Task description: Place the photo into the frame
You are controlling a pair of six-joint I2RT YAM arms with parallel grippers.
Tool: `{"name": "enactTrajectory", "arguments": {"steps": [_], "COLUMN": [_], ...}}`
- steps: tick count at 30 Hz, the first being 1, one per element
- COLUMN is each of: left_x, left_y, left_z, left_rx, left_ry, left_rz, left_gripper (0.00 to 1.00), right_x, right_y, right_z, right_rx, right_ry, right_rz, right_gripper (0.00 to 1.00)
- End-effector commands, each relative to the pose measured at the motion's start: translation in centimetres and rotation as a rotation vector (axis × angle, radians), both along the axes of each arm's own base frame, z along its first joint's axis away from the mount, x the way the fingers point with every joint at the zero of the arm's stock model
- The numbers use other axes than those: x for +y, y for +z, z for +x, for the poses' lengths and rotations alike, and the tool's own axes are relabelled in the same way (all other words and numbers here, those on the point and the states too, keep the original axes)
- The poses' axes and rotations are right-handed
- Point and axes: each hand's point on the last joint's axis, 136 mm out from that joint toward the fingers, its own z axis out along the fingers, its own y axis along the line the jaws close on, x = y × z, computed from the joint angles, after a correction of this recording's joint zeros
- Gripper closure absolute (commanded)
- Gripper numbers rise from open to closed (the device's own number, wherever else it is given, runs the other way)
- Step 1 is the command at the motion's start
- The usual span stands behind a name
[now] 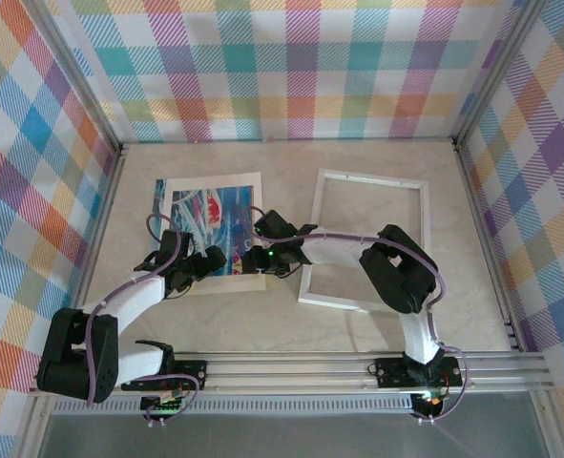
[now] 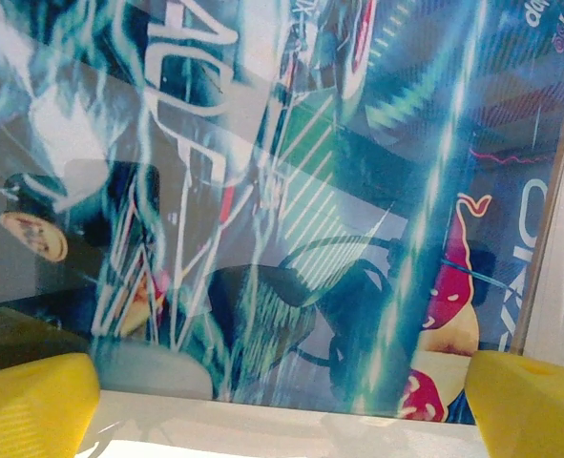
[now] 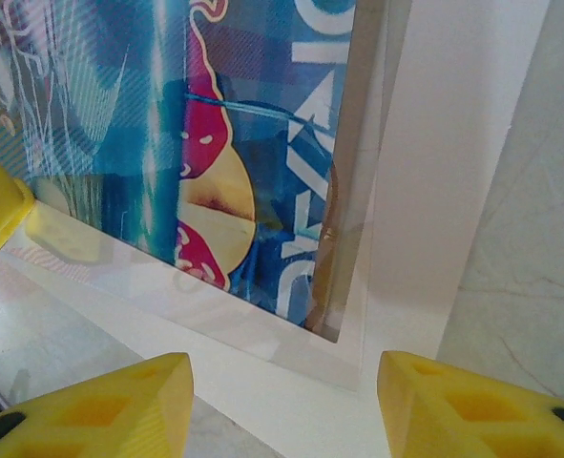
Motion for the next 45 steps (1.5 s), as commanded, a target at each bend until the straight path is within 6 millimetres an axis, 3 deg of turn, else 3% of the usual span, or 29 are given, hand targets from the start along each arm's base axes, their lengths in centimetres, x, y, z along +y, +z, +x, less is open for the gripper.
{"name": "enactTrajectory", "arguments": {"steps": [1,4,11,19,27,35,45], "left_x": [-0.5,-0.5,-0.5,-0.8,-0.7,-0.7,-0.5], "left_y": [-2.0,-2.3,-2.7,-3.5,-3.8,-4.0,-3.8], "left_z": [-1.5,-1.8,-2.1,-2.3,-2.4,-2.5,-2.5], "left_rx": [0.067,0.078,0.093,0.124,0.142,0.153,0.150], "left_ry": [-0.017,-0.017,-0.020,-0.031,-0.028,-0.029,-0.026], "left_rz": [-0.029,-0.029,-0.031,-0.043,-0.034,-0.031,-0.023], "left_gripper": [0.00,0.00,0.00,0.00,0.00,0.00,0.00], "right_x": [-0.2,-0.6,0.8,2.2,2.4,3.3,3.0], "right_y": [-0.5,-1.3,-1.8,0.2,0.5,3.4,3.9], "right_z": [0.4,0.4,-0.2,-0.2,-0.3,0.9,2.7], "right_rx": [0.010,0.016,0.047,0.023,0.009,-0.073,-0.077], "right_ry": [-0.037,-0.044,-0.011,0.002,0.010,0.026,-0.007], "right_rz": [-0.046,-0.078,-0.041,0.078,0.109,0.199,0.198], "right_gripper": [0.44,0.42,0.41,0.40,0.40,0.38,0.39]}}
